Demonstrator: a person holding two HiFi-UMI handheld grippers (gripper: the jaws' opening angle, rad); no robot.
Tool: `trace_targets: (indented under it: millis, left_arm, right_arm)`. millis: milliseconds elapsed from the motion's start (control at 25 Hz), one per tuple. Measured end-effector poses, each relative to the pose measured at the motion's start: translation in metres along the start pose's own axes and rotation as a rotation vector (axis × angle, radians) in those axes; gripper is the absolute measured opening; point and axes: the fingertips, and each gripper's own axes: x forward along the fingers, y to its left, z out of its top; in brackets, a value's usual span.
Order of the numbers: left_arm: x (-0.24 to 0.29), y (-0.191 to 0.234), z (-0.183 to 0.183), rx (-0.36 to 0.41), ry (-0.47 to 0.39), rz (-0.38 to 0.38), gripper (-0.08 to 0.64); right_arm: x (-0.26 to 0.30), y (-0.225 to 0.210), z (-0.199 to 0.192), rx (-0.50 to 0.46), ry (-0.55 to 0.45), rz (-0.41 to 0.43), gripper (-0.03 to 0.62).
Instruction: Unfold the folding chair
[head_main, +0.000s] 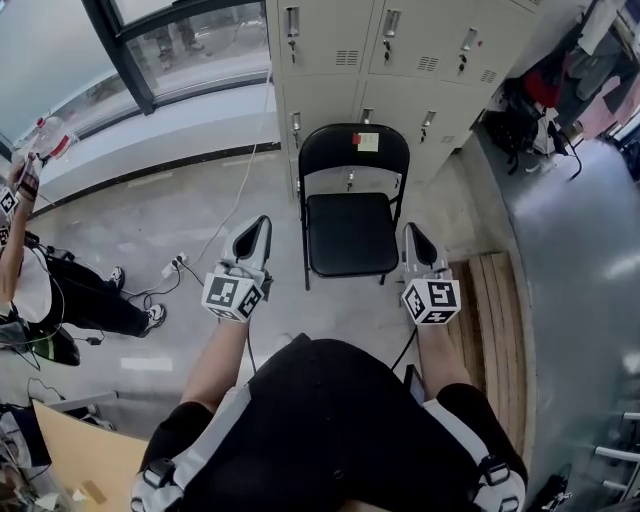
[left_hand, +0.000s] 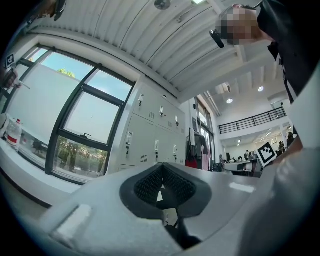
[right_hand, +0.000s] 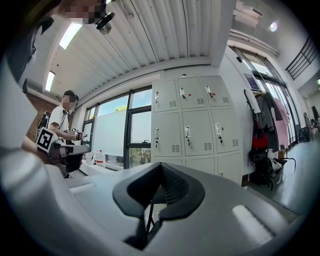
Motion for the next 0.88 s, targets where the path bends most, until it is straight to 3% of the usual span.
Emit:
trace_targets:
  millis: [880]
  left_arm:
    - [0.022,-0.013,-0.004,-0.017,0.002,-0.033,0.002]
  right_arm:
    - [0.023,0.01,0.021,0.038,-0.057,0.03,0.005]
